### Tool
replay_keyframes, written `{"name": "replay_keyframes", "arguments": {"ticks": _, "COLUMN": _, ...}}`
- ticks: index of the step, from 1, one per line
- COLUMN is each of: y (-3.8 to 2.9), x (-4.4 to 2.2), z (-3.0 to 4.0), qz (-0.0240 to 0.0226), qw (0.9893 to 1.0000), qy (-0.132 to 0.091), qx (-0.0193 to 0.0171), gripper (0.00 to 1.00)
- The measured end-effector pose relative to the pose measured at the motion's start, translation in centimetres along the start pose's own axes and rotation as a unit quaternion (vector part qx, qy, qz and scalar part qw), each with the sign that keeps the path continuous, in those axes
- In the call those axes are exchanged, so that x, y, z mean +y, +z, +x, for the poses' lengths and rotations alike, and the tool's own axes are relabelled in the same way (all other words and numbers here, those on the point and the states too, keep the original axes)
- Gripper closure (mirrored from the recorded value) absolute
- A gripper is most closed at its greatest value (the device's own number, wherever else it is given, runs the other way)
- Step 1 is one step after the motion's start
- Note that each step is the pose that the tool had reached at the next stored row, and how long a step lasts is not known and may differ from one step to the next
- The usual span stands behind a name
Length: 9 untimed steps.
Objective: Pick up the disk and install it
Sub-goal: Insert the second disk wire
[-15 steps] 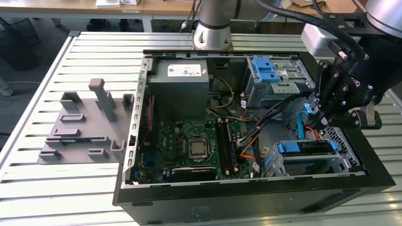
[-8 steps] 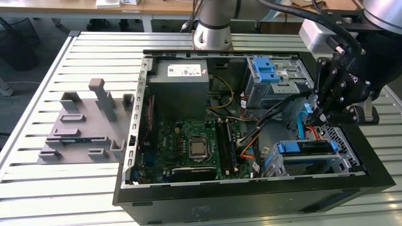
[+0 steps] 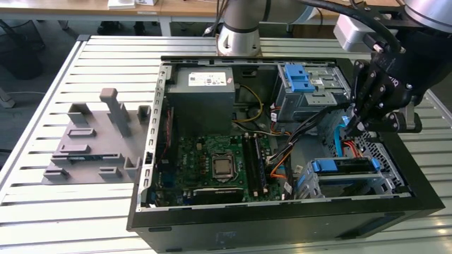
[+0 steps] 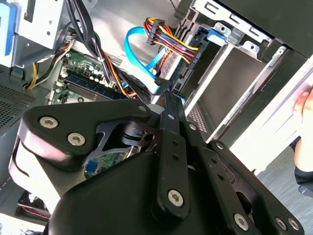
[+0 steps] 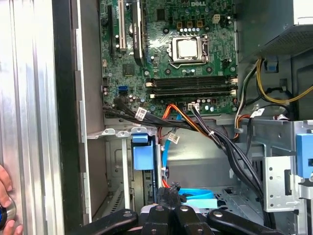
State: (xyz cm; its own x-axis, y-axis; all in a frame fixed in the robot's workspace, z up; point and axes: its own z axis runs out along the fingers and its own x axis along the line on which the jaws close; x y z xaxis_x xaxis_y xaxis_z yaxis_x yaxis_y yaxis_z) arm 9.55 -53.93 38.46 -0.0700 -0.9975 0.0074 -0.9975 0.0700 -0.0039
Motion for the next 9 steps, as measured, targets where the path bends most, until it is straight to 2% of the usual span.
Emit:
{"name": "replay_keyframes", "arguments": {"ticks": 6, "y": -0.20, "x": 0.11, "z": -0.64, "qz": 0.0000, "qw": 1.0000, "qy": 0.000, "qx": 0.0002, "gripper": 0.89}}
{"name": "replay_keyframes", "arguments": {"ticks": 9, "y": -0.21, "x": 0.18, "z": -1.02, "qz": 0.0001, "qw": 1.0000, "qy": 0.000, "qx": 0.0015, "gripper": 0.89}}
